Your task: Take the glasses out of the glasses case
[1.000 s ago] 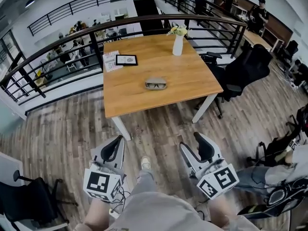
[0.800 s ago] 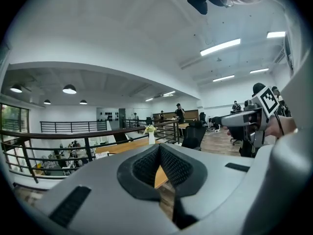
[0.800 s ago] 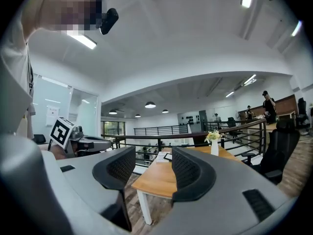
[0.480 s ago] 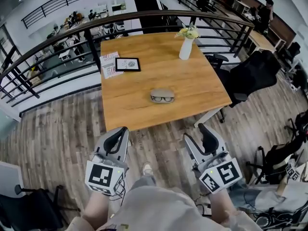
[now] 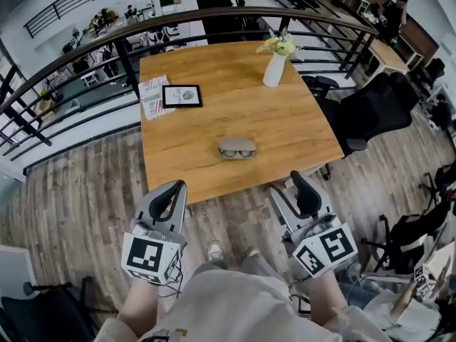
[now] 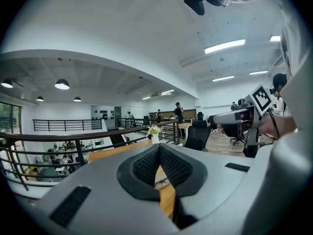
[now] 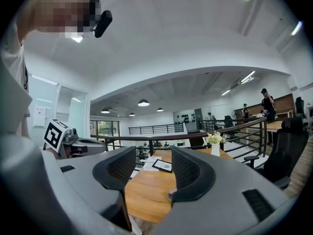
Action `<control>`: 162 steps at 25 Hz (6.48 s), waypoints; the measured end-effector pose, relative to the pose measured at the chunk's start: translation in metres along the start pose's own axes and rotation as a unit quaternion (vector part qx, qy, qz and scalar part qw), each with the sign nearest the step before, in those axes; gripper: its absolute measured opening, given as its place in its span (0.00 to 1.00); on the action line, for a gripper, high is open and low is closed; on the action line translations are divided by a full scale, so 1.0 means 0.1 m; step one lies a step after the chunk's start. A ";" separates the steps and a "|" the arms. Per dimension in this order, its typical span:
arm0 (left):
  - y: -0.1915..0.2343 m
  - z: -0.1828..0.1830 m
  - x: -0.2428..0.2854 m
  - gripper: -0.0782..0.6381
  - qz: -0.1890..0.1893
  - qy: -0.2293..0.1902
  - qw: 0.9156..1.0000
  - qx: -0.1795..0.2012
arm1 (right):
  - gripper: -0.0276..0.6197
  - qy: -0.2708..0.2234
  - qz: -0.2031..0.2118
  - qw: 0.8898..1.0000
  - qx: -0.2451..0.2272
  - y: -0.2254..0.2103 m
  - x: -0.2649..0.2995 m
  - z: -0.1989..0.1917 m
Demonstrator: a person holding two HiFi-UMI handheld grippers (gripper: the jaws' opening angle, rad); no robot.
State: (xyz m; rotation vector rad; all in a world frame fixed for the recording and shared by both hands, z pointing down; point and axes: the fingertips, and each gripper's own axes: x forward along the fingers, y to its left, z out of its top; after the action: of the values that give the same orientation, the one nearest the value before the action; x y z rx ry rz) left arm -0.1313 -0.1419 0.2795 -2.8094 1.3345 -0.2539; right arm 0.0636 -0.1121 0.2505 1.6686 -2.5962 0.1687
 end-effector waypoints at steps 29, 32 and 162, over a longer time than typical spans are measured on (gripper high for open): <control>0.09 -1.88 2.35 0.13 -0.032 0.122 0.992 -0.020 | 0.38 0.191 0.120 0.974 0.031 -1.07 1.94 -2.15; 0.07 -2.27 2.49 0.13 -0.043 0.146 0.988 -0.032 | 0.38 0.212 0.123 0.969 0.040 -1.08 2.05 -2.50; -0.06 1.01 0.66 0.13 0.079 -0.101 0.986 0.102 | 0.09 -0.085 -0.022 0.993 -0.075 -1.13 0.02 0.84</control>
State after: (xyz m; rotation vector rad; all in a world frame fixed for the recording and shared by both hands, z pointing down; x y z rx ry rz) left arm -0.0699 -0.1945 0.1894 -2.4716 1.3881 -0.0925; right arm 0.1667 -0.1702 0.1741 1.7544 -2.6102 -0.1734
